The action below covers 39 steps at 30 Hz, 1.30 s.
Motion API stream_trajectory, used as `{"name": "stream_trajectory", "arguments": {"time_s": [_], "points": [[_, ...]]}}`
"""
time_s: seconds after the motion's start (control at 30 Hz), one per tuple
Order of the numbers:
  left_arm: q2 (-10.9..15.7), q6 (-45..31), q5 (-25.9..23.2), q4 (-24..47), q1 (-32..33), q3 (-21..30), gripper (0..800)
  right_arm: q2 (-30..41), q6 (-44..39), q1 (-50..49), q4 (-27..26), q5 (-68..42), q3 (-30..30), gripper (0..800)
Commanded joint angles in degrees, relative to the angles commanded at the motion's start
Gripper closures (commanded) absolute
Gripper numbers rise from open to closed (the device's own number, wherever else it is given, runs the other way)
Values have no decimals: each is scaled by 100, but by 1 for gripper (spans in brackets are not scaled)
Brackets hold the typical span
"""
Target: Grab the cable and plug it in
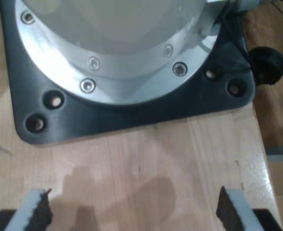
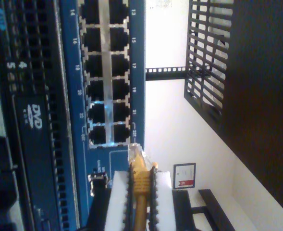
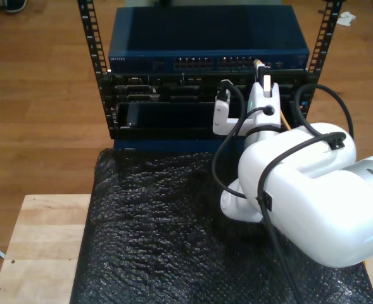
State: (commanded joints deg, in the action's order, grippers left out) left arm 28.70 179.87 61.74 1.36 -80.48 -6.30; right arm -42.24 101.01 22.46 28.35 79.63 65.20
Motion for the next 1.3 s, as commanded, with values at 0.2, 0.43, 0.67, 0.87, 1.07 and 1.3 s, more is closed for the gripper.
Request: {"name": "stream_trajectory", "arguments": {"time_s": [0.2, 0.43, 0.67, 0.87, 1.07, 1.3], "points": [[-9, 0, 0, 0, 0, 0, 0, -35, -9, -18, -9, -9, 18, 800], [0, 0, 0, 0, 0, 0, 0, -26, 0, -18, -35, -18, 9, 800], [0, 0, 0, 0, 9, 0, 0, -26, 0, -18, -53, -18, 0, 800], [0, 0, 0, 0, 0, 0, 0, -53, 0, -18, -62, -18, 26, 800], [-9, 0, 0, 0, 0, 0, 0, -88, -18, -18, -132, -18, 53, 800], [0, 0, 0, 0, 9, 0, 0, -97, -18, -18, -132, -18, 132, 800]]}}
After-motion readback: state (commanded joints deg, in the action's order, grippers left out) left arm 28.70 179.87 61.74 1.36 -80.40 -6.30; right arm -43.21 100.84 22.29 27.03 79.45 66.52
